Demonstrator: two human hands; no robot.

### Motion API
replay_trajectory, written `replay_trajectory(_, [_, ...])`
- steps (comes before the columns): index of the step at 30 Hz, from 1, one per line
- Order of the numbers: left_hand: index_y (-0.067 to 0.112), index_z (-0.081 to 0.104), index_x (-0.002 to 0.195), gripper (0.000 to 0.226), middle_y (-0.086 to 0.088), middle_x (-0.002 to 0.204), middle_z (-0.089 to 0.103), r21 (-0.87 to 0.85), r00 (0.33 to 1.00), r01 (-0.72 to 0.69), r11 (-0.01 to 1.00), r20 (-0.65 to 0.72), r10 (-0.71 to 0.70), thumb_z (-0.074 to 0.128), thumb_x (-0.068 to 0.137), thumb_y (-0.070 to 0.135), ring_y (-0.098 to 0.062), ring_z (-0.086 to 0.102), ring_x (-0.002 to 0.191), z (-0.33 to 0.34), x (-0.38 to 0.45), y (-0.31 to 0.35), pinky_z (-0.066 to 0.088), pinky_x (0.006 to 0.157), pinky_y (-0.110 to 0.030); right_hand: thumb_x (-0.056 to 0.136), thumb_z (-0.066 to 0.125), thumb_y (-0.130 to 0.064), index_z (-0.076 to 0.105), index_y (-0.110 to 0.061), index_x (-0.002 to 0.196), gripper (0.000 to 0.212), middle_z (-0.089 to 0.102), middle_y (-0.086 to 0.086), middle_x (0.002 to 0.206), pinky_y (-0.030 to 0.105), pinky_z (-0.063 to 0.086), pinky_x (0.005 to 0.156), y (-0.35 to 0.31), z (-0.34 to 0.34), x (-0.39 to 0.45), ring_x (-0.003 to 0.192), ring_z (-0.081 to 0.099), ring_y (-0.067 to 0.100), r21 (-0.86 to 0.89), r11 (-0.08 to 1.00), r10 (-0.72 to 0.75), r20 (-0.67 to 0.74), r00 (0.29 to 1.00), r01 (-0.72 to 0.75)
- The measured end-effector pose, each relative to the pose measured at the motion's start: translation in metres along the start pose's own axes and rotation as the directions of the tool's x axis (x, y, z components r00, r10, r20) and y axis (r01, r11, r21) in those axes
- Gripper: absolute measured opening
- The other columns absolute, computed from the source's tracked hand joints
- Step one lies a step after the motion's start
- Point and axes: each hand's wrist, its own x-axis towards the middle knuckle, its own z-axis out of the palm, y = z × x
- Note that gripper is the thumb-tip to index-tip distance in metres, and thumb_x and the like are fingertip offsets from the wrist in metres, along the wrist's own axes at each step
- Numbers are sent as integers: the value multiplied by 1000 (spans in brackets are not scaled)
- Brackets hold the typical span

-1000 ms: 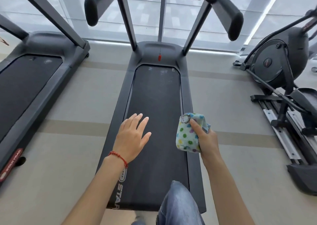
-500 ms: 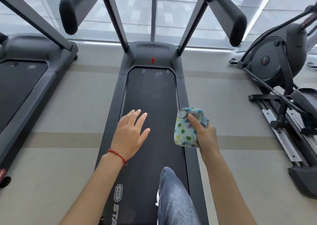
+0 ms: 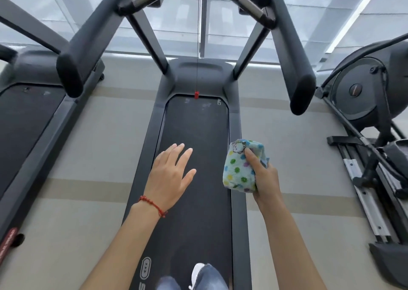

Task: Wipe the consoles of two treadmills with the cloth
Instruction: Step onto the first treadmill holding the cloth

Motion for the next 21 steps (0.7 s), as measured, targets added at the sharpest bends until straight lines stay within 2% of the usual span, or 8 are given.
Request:
replay_trajectory(3, [3,63,116,51,-17,116,63,6,1000,-12,1000,19,12,38,87,36,-35,60,108,-22,22,1,52,83,-48,68,72,-27,61,-11,99,36,68,5,92,44,55,80,-32,10,6,85,68,23,67,997,35,37,999,-37])
replay_trajectory(6, [3,63,117,51,-17,115,63,27,1000,-27,999,3,27,38,87,37,-35,60,108,-35,51,-5,52,83,-47,59,74,-29,61,-12,98,45,70,3,89,40,57,75,-59,22,17,81,70,20,71,997,28,74,997,-33])
replay_trajectory(10, [3,61,119,56,-17,117,62,15,999,-32,999,-35,32,28,96,43,-34,58,110,-42,96,-22,50,85,-46,54,75,-29,64,-12,96,47,72,1,87,37,58,72,-87,42,45,81,70,19,53,998,11,104,995,-17])
replay_trajectory(15, [2,61,119,53,-17,117,62,-11,997,-45,999,-67,44,37,89,38,-35,59,109,-42,170,-55,50,85,-47,49,78,-33,62,-10,103,61,71,7,96,39,57,74,-118,83,95,86,70,23,22,1000,-1,65,998,0])
replay_trajectory(18, [3,61,120,60,-16,118,61,-9,994,-67,998,-93,66,23,98,45,-34,57,112,-42,219,-81,48,89,-43,55,76,-28,62,-13,97,47,71,5,90,40,57,73,-142,112,130,82,70,22,39,999,-27,63,998,24])
replay_trajectory(21, [4,60,121,68,-16,120,60,-27,991,-80,996,-107,76,13,100,49,-33,54,114,-44,269,-109,35,96,-36,63,73,-23,62,-13,95,36,70,5,87,40,57,72,-167,141,165,82,69,24,59,998,-29,91,995,24])
